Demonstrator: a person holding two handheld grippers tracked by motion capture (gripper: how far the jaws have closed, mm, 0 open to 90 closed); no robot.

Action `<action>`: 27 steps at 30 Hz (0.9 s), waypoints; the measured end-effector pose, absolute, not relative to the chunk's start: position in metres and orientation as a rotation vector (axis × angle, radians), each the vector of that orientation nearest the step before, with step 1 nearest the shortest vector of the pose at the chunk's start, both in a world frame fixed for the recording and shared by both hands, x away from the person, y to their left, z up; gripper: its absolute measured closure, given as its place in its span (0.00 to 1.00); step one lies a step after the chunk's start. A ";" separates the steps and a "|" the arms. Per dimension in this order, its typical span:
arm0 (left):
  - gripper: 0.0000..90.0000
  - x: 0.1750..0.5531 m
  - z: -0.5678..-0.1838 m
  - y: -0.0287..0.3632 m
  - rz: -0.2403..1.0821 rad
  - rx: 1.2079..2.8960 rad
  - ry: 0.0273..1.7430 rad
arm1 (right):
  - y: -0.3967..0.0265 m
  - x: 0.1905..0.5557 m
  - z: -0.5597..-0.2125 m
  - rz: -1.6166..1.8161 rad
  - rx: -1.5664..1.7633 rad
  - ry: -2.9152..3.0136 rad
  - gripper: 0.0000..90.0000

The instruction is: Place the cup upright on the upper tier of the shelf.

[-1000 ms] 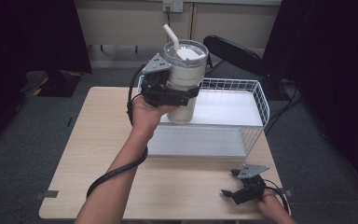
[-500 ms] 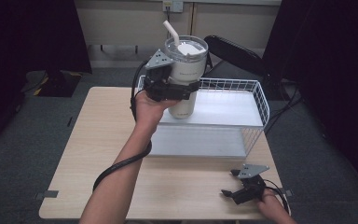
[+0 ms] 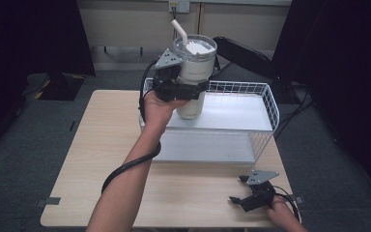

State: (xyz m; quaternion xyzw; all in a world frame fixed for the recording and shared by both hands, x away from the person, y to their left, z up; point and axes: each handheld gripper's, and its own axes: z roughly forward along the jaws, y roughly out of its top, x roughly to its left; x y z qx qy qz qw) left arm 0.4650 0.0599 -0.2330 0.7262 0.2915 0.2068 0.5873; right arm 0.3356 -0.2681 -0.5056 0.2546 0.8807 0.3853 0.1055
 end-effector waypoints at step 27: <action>0.11 0.488 -0.246 0.042 0.523 1.714 0.700 | -0.268 0.336 -0.506 1.134 0.750 2.596 0.12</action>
